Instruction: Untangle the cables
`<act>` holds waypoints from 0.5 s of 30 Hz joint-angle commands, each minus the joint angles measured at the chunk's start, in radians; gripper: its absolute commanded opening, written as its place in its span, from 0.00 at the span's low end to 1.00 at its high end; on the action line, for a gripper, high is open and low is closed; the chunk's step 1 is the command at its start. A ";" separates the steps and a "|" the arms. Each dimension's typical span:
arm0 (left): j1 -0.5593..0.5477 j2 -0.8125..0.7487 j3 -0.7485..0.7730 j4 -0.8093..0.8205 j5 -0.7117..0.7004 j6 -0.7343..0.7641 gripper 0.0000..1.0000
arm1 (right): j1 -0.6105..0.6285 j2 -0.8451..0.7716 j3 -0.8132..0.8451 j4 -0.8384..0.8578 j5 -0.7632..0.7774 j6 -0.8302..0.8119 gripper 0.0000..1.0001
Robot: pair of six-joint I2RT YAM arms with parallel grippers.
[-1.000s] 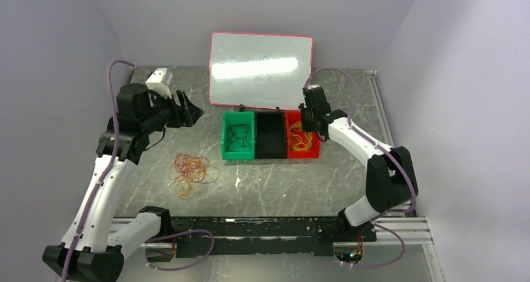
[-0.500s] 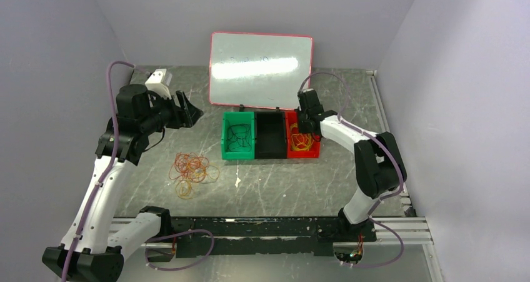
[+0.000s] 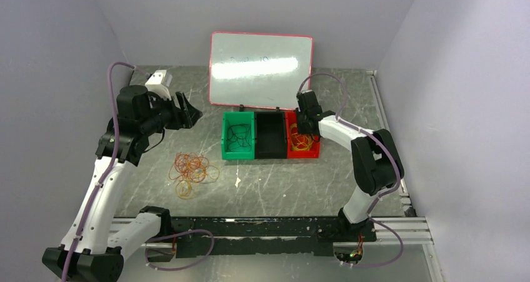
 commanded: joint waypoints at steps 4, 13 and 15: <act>-0.006 -0.017 0.012 -0.026 -0.031 0.021 0.70 | -0.002 -0.074 0.034 -0.042 0.017 -0.011 0.31; -0.006 -0.019 -0.004 -0.020 -0.030 0.022 0.70 | -0.002 -0.171 0.080 -0.131 -0.012 -0.004 0.44; -0.006 -0.014 -0.009 -0.012 -0.023 0.019 0.70 | -0.002 -0.193 0.075 -0.140 -0.022 -0.004 0.46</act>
